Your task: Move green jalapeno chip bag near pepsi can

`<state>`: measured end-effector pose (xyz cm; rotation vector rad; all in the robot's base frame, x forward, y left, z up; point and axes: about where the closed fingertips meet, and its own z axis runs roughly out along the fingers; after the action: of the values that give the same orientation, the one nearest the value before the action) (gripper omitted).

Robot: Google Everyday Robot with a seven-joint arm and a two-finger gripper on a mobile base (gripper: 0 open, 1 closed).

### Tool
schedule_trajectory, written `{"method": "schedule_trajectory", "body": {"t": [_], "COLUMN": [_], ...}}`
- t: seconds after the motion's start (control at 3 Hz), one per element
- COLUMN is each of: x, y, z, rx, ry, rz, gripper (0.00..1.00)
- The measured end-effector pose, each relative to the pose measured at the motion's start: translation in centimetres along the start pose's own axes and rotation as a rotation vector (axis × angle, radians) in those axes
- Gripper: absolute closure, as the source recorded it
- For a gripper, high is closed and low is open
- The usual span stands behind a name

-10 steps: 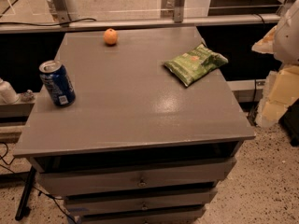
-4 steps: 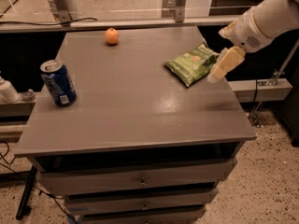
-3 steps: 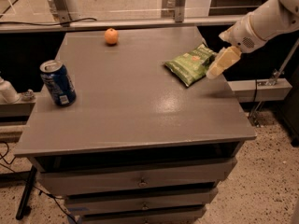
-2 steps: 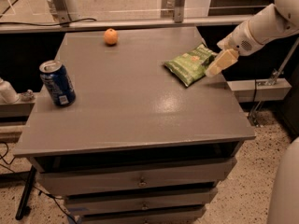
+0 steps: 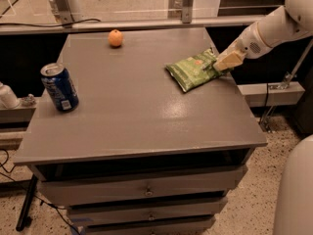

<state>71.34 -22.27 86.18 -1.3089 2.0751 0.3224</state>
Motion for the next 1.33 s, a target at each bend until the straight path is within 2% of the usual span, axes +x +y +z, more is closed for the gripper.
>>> {"method": "schedule_trajectory", "body": {"t": [0.33, 0.67, 1.0, 1.33], "x": [-0.6, -1.7, -4.7, -8.5], "y": [1.5, 4.2, 8.4, 12.9], "z": [-0.4, -1.7, -2.9, -3.3], "rx": [-0.011, -0.042, -0.096, -0.146], "ry": [-0.008, -0.017, -0.042, -0.059], "rz": [0.003, 0.015, 0.013, -0.023], "gripper": [0.84, 1.00, 1.00, 1.00]}}
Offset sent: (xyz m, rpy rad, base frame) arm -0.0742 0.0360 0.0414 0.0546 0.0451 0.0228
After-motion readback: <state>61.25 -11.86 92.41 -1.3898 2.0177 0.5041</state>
